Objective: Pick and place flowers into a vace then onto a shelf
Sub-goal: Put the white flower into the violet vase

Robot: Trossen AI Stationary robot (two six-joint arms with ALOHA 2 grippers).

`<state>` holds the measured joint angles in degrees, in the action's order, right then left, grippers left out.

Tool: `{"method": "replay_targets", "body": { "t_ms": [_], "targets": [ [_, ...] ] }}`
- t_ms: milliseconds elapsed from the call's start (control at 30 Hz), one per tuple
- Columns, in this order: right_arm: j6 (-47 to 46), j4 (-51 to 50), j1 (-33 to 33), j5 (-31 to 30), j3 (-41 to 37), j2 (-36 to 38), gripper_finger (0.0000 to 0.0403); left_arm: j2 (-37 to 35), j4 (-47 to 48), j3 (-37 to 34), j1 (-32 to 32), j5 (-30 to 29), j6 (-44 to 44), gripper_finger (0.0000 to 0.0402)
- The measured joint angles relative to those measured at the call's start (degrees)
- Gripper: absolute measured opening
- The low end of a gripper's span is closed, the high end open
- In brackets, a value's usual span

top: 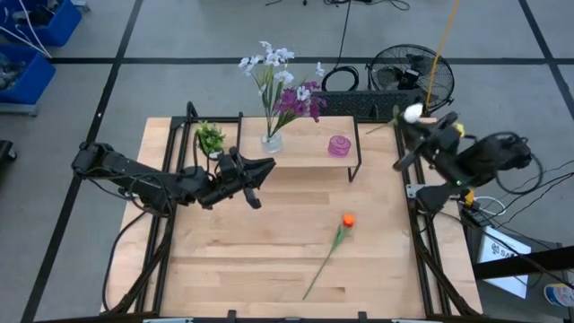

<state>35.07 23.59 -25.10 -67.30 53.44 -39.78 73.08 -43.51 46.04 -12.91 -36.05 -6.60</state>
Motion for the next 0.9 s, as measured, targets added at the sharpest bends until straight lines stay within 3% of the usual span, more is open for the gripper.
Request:
{"method": "replay_targets", "body": {
  "t_ms": [67,167,400,567,900],
  "targets": [
    [0.13,-3.2,0.02,-3.28,3.57,-1.55,0.0003,0.0,0.0,-0.02,0.43,-0.02,0.2,0.0063],
    [0.13,-3.22,0.05,-2.22,5.55,-3.39,0.0003,0.0,0.0,0.0,1.19,-0.03,0.25,0.0063],
    [-5.51,-1.64,5.65,-1.29,4.36,-7.95,0.0004,0.0,-0.02,0.0,2.4,-0.02,-0.49,0.0063],
    [-13.61,-1.7,11.78,4.63,3.71,-11.33,0.0004,0.0,-0.02,0.0,2.35,0.04,-2.25,0.0063],
    [-20.04,-2.57,17.7,4.5,3.71,-16.97,0.0004,0.02,-0.02,0.0,1.63,0.08,-4.12,0.0063]
  ]
}}
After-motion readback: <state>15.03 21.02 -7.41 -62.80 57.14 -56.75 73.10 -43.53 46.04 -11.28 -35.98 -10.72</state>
